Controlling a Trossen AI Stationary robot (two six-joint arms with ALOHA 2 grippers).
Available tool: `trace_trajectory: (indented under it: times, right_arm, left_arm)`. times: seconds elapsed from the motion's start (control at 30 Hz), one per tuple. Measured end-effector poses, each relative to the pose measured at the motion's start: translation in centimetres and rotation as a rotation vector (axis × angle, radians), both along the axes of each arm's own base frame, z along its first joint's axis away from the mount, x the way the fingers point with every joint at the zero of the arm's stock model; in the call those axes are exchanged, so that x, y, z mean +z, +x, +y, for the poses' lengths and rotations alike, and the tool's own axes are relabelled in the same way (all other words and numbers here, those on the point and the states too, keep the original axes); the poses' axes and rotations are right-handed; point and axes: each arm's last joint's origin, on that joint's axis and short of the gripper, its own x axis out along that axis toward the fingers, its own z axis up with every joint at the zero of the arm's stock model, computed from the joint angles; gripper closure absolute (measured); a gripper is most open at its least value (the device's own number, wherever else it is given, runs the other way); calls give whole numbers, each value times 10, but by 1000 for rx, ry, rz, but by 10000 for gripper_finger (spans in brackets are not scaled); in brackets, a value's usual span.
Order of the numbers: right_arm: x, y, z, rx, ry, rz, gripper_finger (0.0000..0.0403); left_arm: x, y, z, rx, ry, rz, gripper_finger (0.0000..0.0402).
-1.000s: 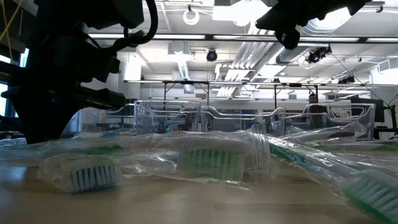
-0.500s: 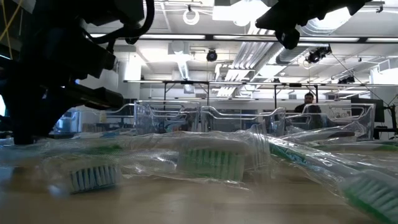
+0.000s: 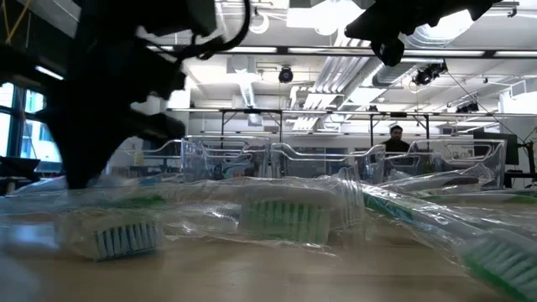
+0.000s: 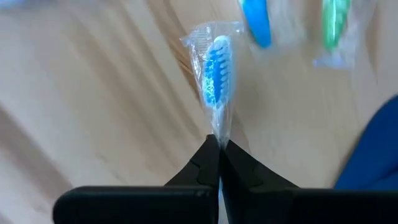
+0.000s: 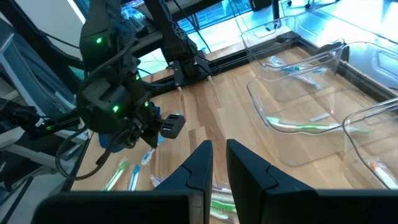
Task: Pick & Place Toothbrushes
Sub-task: Put the blue toothbrush into the left transparent bin
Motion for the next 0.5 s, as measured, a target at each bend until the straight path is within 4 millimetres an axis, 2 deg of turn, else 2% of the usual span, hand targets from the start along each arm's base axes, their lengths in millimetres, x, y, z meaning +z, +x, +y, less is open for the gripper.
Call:
trace_trajectory:
  times: [0.27,0.5]
  right_arm:
    - [0,0,1,21,7,3,364]
    - [0,0,1,27,-12,4,364]
  left_arm:
    - [30,24,13,-5,-17,-106,400]
    - [67,29,23,-21,22,-111,401]
